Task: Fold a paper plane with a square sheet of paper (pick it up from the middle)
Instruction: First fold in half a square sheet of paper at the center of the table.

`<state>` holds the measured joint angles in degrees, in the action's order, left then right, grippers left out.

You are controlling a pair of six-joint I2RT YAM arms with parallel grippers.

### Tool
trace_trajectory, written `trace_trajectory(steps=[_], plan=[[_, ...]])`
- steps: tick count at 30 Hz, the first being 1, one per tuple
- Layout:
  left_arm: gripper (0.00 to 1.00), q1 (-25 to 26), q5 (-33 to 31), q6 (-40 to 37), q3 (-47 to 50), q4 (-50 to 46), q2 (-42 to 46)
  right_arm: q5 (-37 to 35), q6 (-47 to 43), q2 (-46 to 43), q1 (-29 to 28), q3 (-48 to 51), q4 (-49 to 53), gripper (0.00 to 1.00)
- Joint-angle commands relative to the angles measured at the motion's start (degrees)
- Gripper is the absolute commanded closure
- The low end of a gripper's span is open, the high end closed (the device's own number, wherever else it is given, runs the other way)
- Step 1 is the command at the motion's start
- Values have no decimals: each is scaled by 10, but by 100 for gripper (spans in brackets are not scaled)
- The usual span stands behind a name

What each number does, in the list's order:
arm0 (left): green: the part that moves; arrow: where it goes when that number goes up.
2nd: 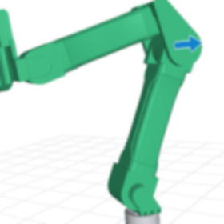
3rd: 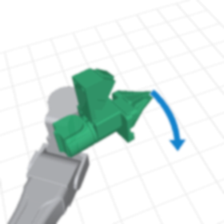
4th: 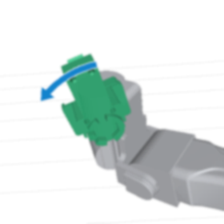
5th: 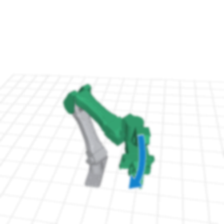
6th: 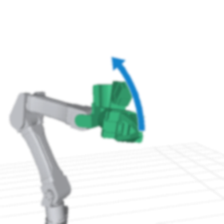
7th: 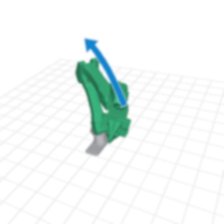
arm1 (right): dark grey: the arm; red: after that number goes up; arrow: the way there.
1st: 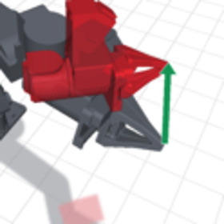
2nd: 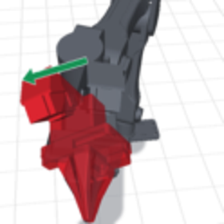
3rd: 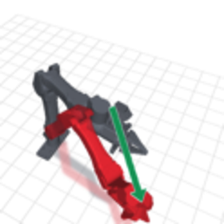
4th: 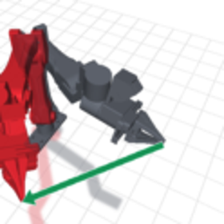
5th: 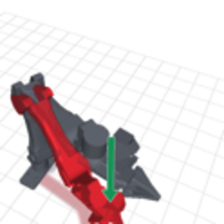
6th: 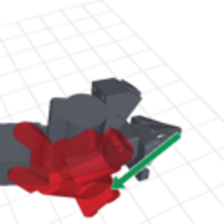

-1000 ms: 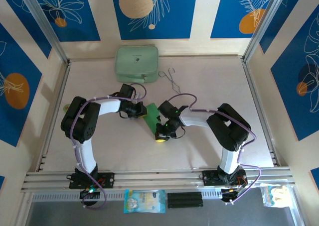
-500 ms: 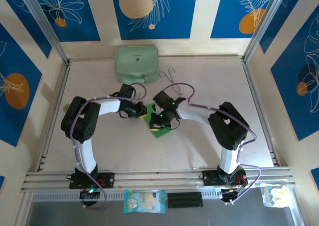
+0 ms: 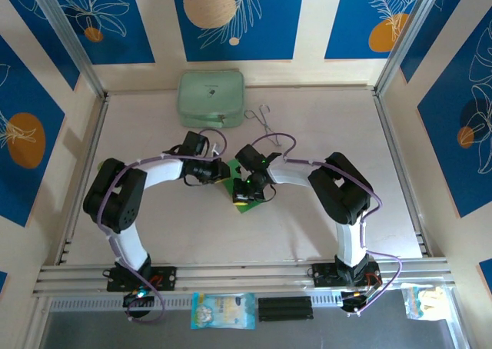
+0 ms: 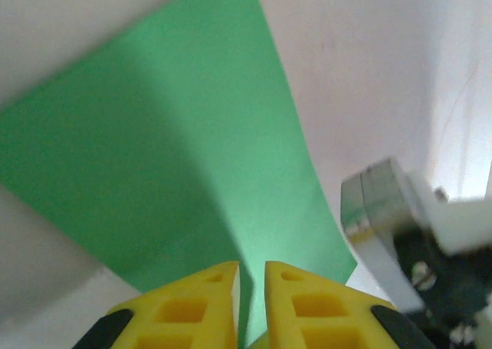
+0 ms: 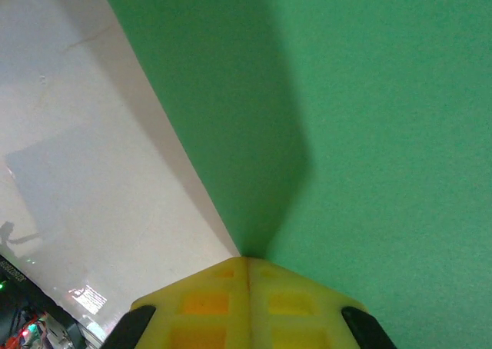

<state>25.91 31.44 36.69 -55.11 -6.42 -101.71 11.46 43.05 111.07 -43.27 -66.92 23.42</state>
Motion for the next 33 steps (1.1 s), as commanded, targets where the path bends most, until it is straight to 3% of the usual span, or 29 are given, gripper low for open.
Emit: trace_trajectory(steps=[1,9,15,33], plan=[[85,16,-5,3,26,5,5,-14,4,19,-3,28,22,100],[86,33,-11,6,22,22,-33,-19,5,26,-8,30,32,100],[86,24,-93,-27,-8,-48,-50,-24,5,27,-11,50,37,100],[84,-67,-113,-117,-147,-143,-138,-37,25,33,-33,112,38,100]])
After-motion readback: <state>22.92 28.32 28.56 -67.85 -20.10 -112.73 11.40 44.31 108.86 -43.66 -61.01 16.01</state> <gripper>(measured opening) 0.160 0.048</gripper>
